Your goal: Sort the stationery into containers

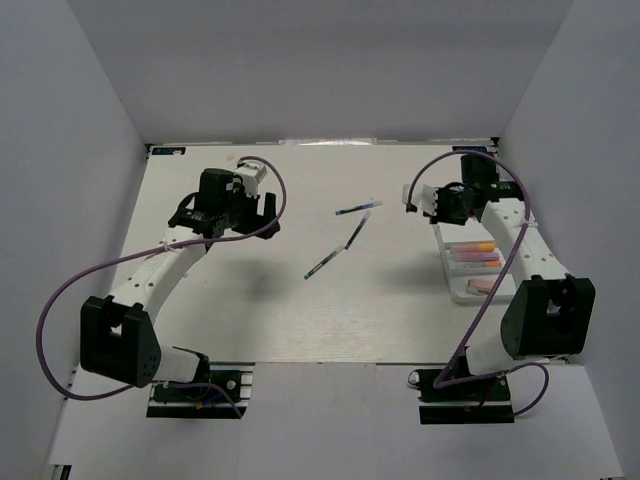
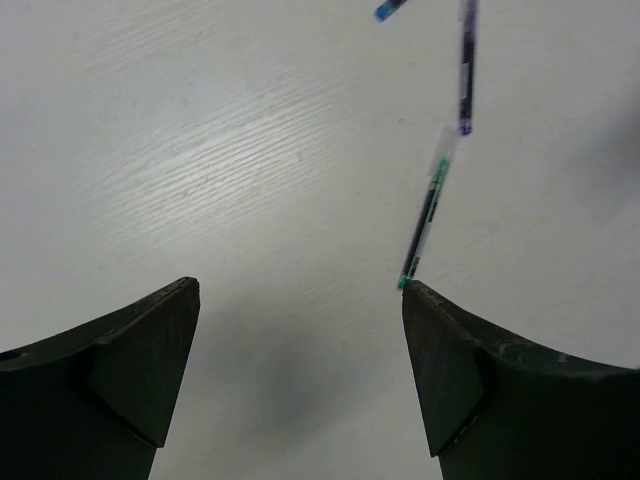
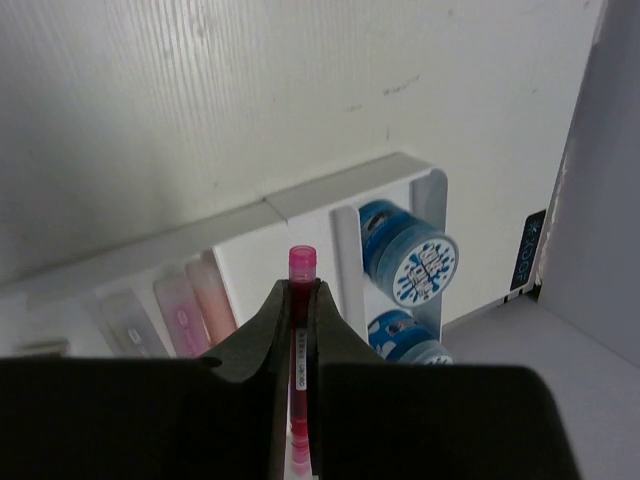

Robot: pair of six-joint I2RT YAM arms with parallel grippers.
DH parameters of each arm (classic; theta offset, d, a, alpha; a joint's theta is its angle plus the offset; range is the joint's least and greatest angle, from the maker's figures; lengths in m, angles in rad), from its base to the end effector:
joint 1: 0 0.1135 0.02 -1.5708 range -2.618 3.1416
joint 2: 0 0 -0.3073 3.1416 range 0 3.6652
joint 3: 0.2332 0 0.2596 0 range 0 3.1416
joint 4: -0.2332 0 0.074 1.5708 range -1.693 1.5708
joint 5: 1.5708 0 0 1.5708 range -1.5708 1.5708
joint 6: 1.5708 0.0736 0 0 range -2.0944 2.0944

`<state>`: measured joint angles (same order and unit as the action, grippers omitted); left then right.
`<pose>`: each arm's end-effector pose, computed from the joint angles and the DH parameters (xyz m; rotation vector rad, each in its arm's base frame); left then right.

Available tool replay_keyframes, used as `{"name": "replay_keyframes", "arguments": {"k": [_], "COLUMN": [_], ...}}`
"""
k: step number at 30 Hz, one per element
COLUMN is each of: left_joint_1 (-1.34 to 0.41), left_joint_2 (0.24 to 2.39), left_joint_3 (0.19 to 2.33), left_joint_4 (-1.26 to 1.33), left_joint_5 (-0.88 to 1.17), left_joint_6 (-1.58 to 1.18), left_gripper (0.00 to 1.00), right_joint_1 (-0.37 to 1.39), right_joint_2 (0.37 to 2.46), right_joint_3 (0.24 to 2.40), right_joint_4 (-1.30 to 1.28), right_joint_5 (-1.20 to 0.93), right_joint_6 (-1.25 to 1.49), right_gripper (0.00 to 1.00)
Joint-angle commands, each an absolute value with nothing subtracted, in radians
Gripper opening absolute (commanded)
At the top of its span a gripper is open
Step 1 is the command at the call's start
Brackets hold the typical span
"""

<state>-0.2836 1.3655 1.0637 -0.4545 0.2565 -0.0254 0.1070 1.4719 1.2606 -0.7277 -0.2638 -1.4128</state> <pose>0.3039 -0.1080 0.2969 0.4297 2.3002 -0.4528 0.3309 0.0548 0.3079 -1.7833 1.7208 -0.2307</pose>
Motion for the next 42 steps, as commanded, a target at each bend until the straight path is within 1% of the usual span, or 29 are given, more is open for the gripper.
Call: {"name": "replay_keyframes", "arguments": {"k": [1, 3, 7, 9, 14, 17, 22, 23, 27, 31, 33, 35, 37, 38, 42], "left_joint_1": [-0.308, -0.331, -0.357, -0.37, -0.4, -0.42, -0.459, -0.459, -0.48, -0.498, -0.508, -0.518, -0.531, -0.543, -0.589], "left_joint_2": [1.362, 1.381, 1.374, 1.376, 1.404, 1.423, 1.431, 1.437, 1.437, 1.436, 1.439, 1.451, 1.465, 1.485, 1.532], "left_joint_3": [1.078, 1.072, 1.046, 1.046, 1.065, 1.063, 1.008, 0.996, 0.965, 0.943, 0.93, 0.922, 0.914, 0.914, 0.928], "left_joint_4": [-0.385, -0.379, -0.356, -0.356, -0.365, -0.362, -0.327, -0.328, -0.319, -0.324, -0.319, -0.313, -0.298, -0.293, -0.261], "left_joint_5": [0.39, 0.373, 0.376, 0.368, 0.356, 0.338, 0.282, 0.269, 0.238, 0.218, 0.212, 0.207, 0.199, 0.195, 0.167], "left_joint_6": [0.048, 0.041, 0.038, 0.041, 0.041, 0.011, 0.011, 0.011, 0.02, 0.029, 0.035, 0.044, 0.048, 0.051, 0.052], "left_gripper": [0.91, 0.91, 0.9, 0.9, 0.9, 0.92, 0.92, 0.9, 0.88, 0.88, 0.86, 0.84, 0.79, 0.78, 0.73], "right_joint_1": [0.046, 0.012, -0.043, -0.067, -0.095, -0.101, -0.112, -0.113, -0.118, -0.124, -0.126, -0.126, -0.126, -0.126, -0.118], "right_joint_2": [1.5, 1.526, 1.604, 1.638, 1.699, 1.73, 1.773, 1.779, 1.813, 1.829, 1.824, 1.804, 1.763, 1.743, 1.611], "right_joint_3": [1.236, 1.235, 1.284, 1.289, 1.299, 1.301, 1.293, 1.289, 1.29, 1.304, 1.315, 1.325, 1.338, 1.339, 1.325], "right_joint_4": [-0.785, -0.769, -0.795, -0.767, -0.738, -0.721, -0.671, -0.66, -0.618, -0.597, -0.597, -0.61, -0.624, -0.623, -0.621], "right_joint_5": [-0.298, -0.304, -0.298, -0.296, -0.285, -0.272, -0.262, -0.264, -0.244, -0.236, -0.241, -0.25, -0.278, -0.323, -0.437], "right_joint_6": [-1.681, -1.754, -1.802, -1.819, -1.861, -1.865, -1.868, -1.868, -1.871, -1.858, -1.847, -1.838, -1.81, -1.793, -1.614], "right_gripper": [0.0, 0.0, 0.0, 0.0, 0.0, 0.0, 0.1, 0.17, 0.25, 0.49, 0.5, 0.49, 0.47, 0.47, 0.46]}}
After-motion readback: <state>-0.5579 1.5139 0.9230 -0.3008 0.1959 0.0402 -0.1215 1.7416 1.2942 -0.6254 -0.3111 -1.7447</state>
